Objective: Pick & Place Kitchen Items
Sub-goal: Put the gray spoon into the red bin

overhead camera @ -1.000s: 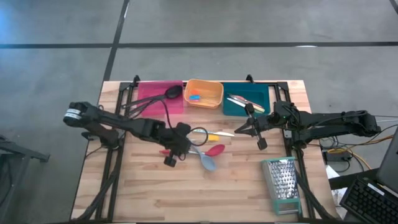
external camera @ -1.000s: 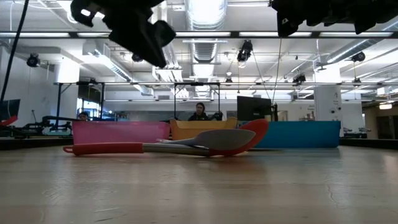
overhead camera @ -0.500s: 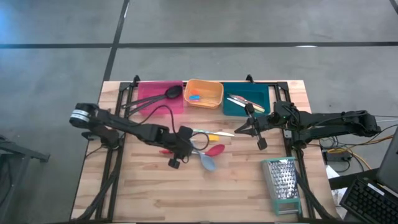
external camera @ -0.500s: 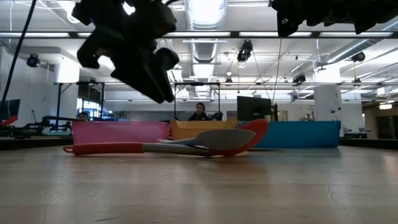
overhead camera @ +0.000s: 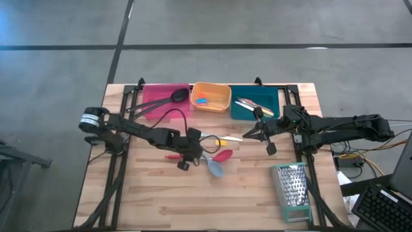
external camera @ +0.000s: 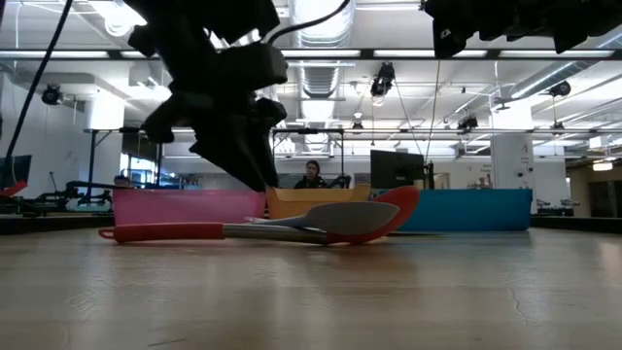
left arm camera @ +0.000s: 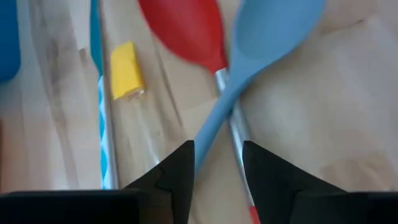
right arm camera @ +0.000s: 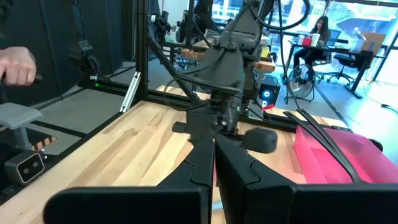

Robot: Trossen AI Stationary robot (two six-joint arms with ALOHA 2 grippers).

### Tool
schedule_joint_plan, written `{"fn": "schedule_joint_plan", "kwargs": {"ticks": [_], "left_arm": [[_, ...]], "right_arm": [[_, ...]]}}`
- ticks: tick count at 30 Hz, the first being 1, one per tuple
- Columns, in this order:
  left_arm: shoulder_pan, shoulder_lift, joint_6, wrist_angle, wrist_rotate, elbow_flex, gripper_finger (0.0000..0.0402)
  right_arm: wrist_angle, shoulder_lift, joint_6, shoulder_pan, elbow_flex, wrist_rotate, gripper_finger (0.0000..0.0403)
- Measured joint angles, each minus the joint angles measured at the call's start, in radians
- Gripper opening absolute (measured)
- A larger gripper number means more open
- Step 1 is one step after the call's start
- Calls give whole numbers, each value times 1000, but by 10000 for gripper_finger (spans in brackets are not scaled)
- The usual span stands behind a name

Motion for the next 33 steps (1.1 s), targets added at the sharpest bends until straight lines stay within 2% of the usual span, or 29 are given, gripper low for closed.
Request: {"fn": "schedule_joint_plan", "kwargs": {"ticks": [9,27,33], "left_arm": [[30,53,-2,4,12,0,122],[51,137,26,69,15,5,120],[60,196,62,60,15,47,118]], "right_arm": [[0,0,0,0,0,0,8],[0,0,-1,0,0,0,8],[1,0,-1,0,0,0,8]]}}
